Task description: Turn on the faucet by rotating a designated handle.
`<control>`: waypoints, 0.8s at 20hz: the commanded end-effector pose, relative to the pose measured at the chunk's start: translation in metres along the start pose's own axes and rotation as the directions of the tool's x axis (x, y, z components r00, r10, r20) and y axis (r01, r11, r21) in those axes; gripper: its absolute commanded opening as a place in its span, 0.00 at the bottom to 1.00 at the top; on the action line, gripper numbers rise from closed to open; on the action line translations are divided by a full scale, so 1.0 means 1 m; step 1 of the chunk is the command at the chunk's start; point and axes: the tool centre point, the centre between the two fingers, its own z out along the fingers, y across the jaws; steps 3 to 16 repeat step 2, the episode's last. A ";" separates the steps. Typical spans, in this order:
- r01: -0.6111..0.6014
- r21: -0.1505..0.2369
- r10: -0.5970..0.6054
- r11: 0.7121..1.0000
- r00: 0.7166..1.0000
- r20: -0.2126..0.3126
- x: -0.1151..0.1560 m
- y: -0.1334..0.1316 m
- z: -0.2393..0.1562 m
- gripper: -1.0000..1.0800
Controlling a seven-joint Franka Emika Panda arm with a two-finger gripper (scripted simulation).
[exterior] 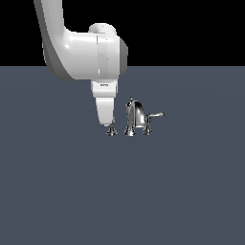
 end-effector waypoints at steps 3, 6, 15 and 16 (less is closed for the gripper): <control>-0.077 0.010 0.077 0.997 0.997 -0.020 0.063 -0.005 -0.002 0.00; -0.077 0.010 0.077 0.997 0.997 -0.020 0.063 -0.005 -0.002 0.00; -0.077 0.010 0.077 0.997 0.997 -0.020 0.063 -0.005 -0.002 0.00; -0.077 0.010 0.077 0.997 0.997 -0.020 0.063 -0.005 -0.002 0.00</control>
